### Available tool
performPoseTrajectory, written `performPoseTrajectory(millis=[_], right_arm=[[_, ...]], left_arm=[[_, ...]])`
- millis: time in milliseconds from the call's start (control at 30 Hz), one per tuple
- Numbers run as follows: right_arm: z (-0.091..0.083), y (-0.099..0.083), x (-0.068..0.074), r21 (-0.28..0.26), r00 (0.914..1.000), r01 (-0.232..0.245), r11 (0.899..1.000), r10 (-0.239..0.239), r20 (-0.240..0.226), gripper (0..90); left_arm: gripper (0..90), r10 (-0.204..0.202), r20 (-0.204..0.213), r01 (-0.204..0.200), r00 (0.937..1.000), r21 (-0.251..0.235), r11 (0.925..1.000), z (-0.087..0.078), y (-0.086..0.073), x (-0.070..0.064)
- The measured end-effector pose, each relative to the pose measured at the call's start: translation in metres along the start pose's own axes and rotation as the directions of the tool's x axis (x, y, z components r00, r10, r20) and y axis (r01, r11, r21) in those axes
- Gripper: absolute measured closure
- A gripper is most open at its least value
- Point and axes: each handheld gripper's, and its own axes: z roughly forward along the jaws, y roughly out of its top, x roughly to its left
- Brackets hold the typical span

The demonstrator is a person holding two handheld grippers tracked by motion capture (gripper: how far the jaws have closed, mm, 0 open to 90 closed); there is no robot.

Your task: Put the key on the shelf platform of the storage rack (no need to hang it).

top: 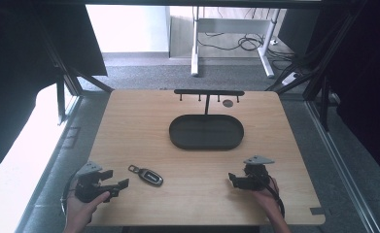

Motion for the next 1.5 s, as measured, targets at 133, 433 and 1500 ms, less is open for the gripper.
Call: performPoseTrajectory(millis=[133, 433, 1500], right_arm=[[-0.011, 0.001, -0.002, -0.028, 1.0000, -0.001, 1.000, 0.000, -0.009, 18.9], [-0.023, 0.009, -0.004, -0.047, 0.9996, 0.009, 0.999, -0.010, -0.025, 20.7], [-0.027, 0.115, 0.062, 0.085, 0.9277, 0.320, 0.944, -0.293, -0.231, 30.4]], left_arm=[[22.0, 0.000, 0.004, 0.000, 1.0000, 0.004, 1.0000, 0.000, 0.000, 0.001], [22.2, -0.012, 0.003, 0.012, 0.9999, -0.002, 0.9999, -0.002, 0.000, 0.004], [22.0, 0.021, -0.012, -0.021, 0.9997, 0.013, 0.9997, -0.003, 0.003, -0.002]])
